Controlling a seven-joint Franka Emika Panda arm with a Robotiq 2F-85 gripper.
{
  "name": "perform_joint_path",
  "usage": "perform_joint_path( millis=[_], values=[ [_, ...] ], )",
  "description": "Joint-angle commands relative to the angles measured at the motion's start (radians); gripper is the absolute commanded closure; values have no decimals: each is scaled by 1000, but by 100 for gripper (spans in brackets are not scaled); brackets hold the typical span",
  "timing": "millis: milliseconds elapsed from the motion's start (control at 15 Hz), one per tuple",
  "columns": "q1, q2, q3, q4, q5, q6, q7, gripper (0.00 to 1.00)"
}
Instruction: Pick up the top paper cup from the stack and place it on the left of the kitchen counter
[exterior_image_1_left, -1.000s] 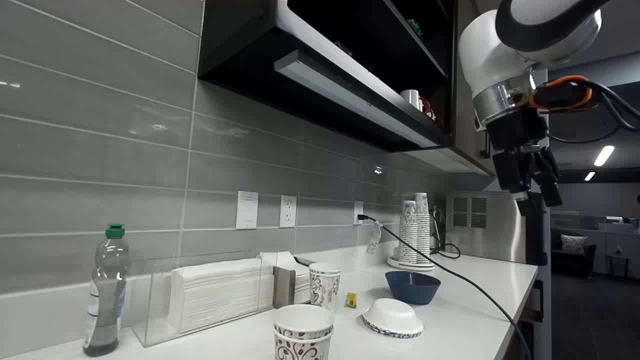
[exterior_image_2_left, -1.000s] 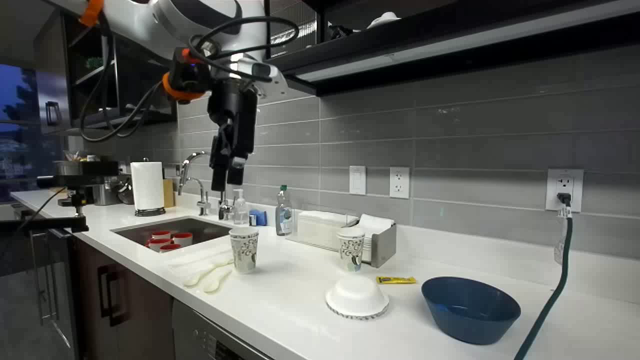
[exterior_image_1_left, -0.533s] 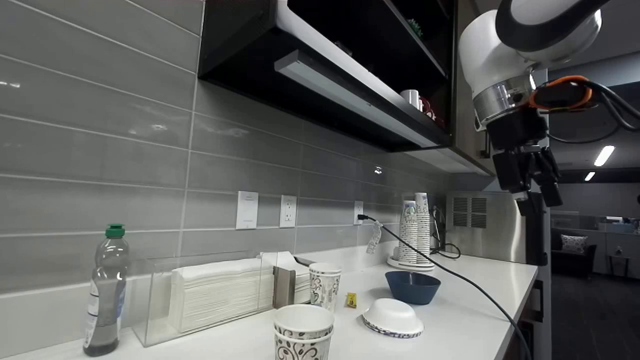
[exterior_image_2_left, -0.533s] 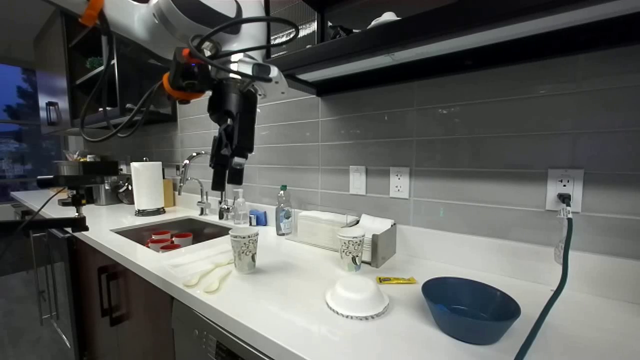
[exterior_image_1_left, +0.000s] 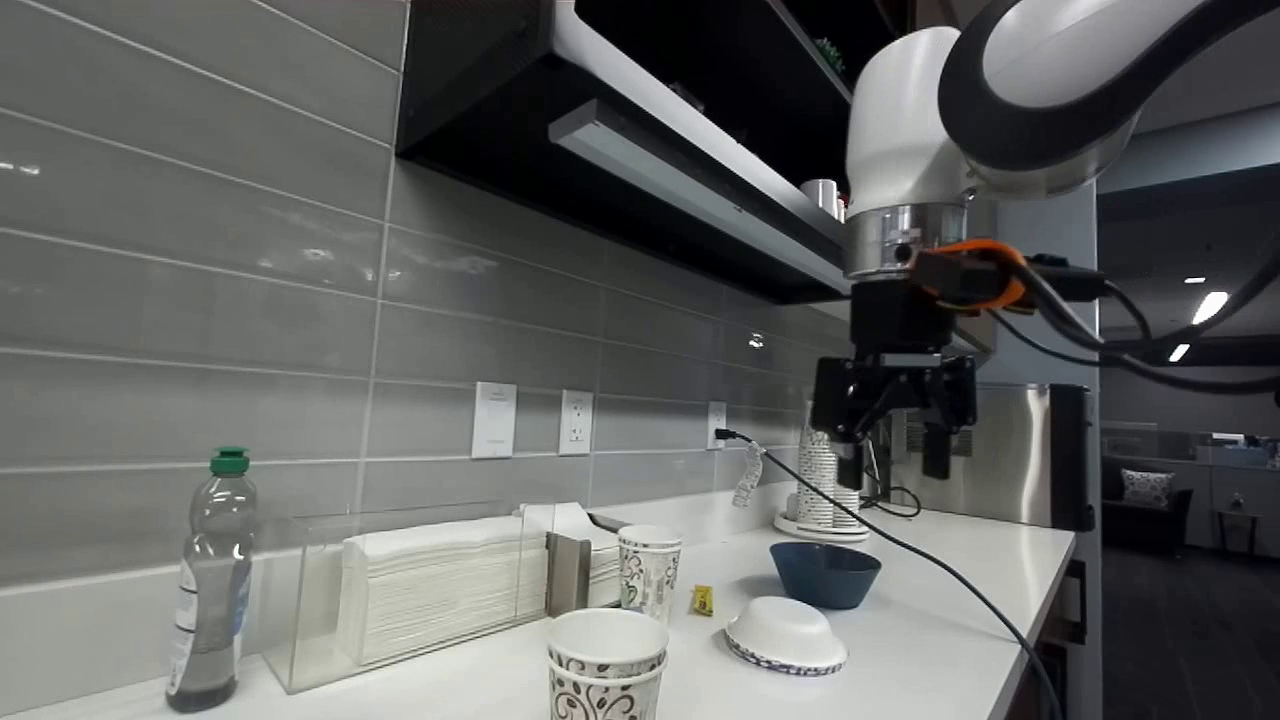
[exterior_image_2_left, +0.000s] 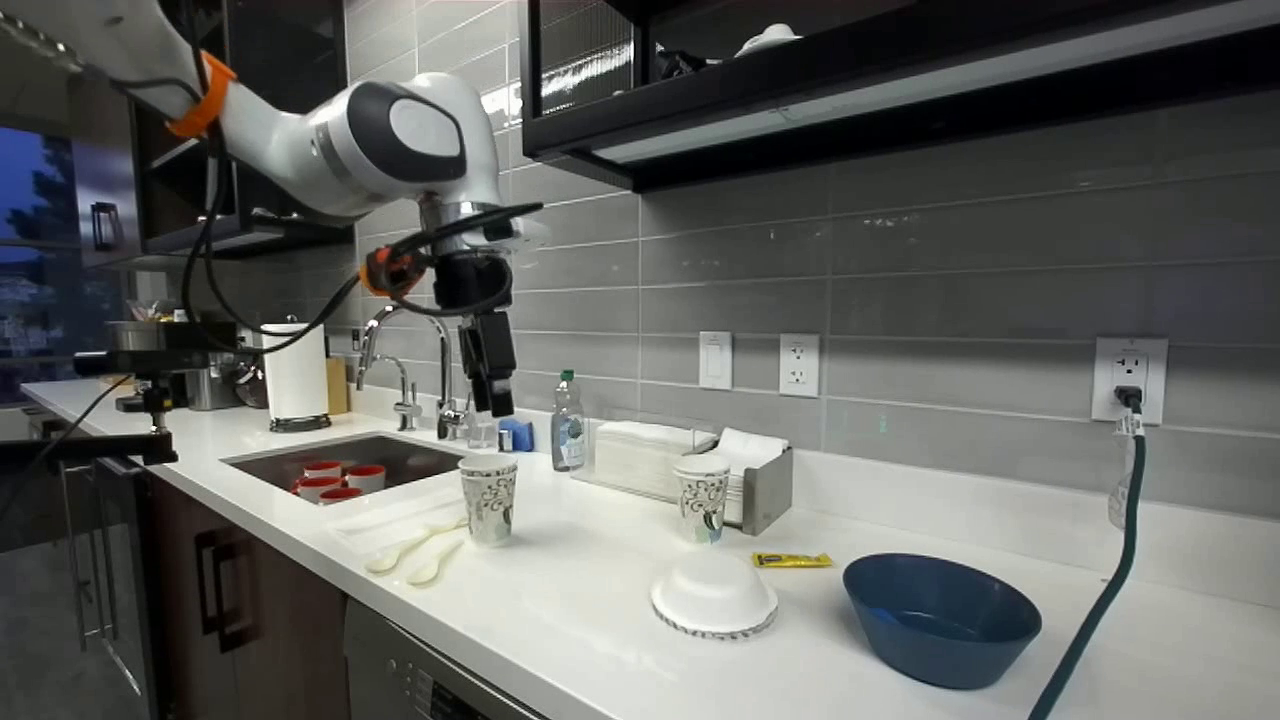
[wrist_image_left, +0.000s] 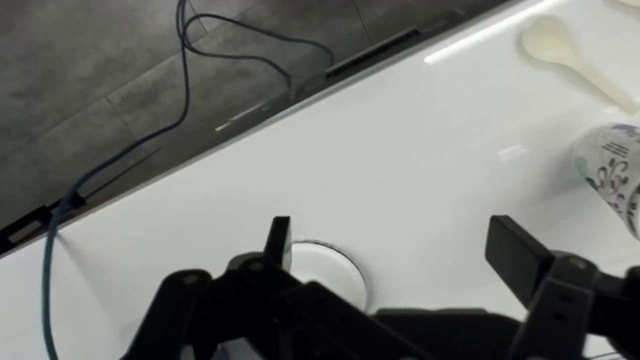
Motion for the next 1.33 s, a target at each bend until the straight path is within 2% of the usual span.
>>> perform_joint_path(
  millis=[0, 200, 400, 667, 933, 1000, 1067, 1133, 1267],
  values=[
    [36, 137, 85, 27, -19, 129, 159, 0],
    [95, 230, 100, 33, 2, 222, 161, 0],
    [130, 339, 75, 88, 33, 280, 139, 0],
    [170, 430, 45, 173, 123, 294, 71, 0],
    [188, 503, 23, 229, 131, 297, 65, 2],
    [192, 512, 18, 236, 128, 299, 65, 8],
    [196, 520, 14, 245, 124, 296, 69, 23],
    [200, 526, 10, 251, 122, 296, 70, 32],
    [207, 534, 3, 264, 120, 295, 72, 46]
  ],
)
